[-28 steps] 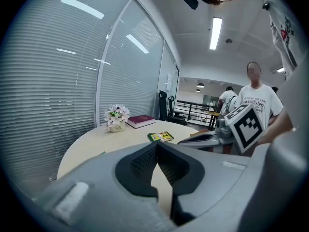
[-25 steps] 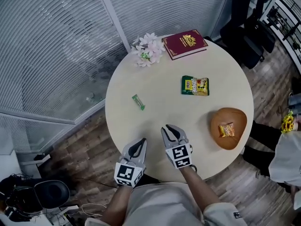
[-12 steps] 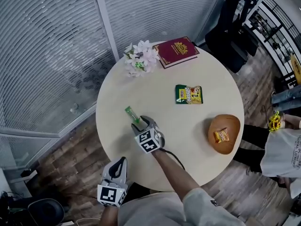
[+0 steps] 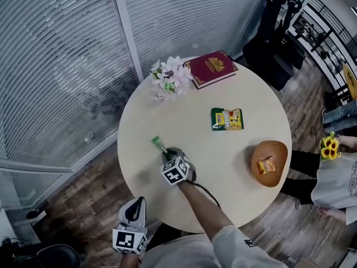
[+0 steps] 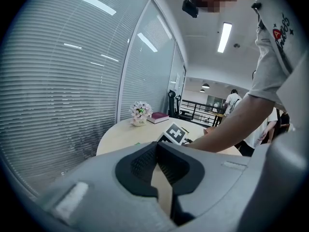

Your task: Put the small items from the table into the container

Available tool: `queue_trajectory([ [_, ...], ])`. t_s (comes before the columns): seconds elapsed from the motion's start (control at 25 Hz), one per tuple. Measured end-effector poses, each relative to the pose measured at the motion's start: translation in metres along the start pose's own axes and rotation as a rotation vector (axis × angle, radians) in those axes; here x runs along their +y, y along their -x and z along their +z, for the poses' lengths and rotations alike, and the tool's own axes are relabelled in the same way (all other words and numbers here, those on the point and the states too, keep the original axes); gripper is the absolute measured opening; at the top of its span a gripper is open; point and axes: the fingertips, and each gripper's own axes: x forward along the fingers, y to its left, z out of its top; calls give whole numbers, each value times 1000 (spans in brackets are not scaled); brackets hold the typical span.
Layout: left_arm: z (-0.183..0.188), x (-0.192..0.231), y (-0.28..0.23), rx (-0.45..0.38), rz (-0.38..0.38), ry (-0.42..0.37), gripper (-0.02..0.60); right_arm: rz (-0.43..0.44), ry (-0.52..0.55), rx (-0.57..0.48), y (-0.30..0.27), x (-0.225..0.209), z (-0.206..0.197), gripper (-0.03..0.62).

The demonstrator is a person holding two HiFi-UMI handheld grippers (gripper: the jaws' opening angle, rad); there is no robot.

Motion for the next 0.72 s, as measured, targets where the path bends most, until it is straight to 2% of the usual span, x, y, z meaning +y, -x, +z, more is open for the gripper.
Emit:
queue_trajectory([
  [0.24, 3, -10, -9, 6, -26, -12, -3, 9, -43, -53, 25, 0, -2, 55],
  [0.52, 11, -62, -39, -7, -125, -54, -3, -57, -135, -117, 103, -40, -35, 52],
  [0.72, 15, -120, -65, -6, -204, -81, -3, -147, -226, -186, 179, -86, -75, 52],
])
